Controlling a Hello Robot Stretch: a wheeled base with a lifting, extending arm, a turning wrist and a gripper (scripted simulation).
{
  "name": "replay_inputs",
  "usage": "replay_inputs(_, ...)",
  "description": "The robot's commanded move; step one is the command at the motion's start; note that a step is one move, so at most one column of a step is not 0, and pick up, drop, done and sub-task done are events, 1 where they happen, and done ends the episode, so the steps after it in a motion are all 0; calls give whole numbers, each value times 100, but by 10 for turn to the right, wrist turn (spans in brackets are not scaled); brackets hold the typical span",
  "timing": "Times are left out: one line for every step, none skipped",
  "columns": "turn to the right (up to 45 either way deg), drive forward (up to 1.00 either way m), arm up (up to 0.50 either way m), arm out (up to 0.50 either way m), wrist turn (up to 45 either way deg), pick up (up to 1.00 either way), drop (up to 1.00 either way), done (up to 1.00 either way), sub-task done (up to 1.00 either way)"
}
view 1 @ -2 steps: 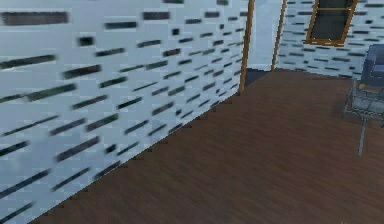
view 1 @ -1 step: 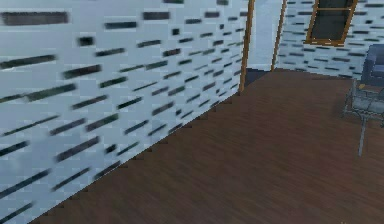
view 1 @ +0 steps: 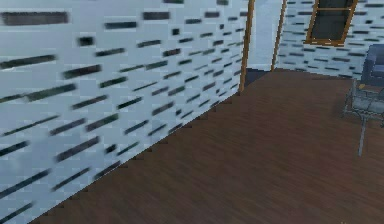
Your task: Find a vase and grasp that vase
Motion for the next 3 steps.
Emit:
replay_inputs(0, 0, 0, 46, 0, 0, 0, 0, 0)
replay_inputs(0, 0, 0, 0, 450, 0, 0, 0, 0)
replay_inputs(0, 0, 0, 0, 450, 0, 0, 0, 0)
